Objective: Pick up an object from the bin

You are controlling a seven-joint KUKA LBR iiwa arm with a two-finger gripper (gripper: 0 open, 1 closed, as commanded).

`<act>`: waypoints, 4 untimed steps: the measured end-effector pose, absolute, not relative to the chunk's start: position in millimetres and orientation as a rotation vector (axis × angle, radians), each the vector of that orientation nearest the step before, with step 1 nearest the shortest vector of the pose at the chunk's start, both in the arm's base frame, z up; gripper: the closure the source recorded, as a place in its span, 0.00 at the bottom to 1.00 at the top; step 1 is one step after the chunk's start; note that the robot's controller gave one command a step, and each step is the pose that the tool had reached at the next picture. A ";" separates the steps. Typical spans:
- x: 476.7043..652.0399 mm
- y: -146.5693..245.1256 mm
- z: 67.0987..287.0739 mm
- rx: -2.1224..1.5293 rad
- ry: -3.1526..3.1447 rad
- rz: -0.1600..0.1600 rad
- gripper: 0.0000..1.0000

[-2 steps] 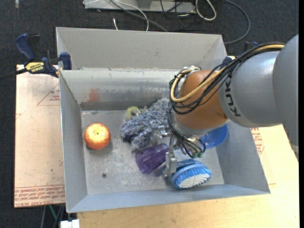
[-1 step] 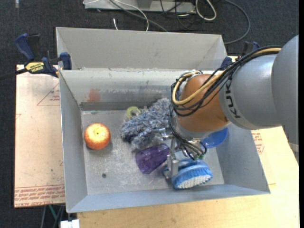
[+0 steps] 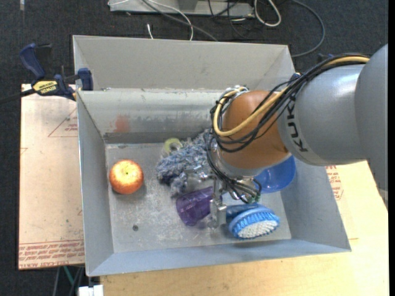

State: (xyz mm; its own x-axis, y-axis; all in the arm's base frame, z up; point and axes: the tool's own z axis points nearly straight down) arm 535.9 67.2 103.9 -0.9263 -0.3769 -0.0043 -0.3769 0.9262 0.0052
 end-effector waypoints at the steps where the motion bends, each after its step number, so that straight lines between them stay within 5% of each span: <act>1: 545.2 48.0 78.7 -0.400 3.120 0.006 0.00; 2: 531.6 52.2 83.4 -0.492 3.100 0.011 0.00; 3: 542.4 31.7 70.0 -0.381 3.118 0.010 1.00; 4: 542.5 31.7 70.2 -0.381 3.118 0.010 1.00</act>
Offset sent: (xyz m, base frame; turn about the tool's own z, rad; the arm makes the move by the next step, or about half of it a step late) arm -0.0089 -0.0144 -0.0190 0.0503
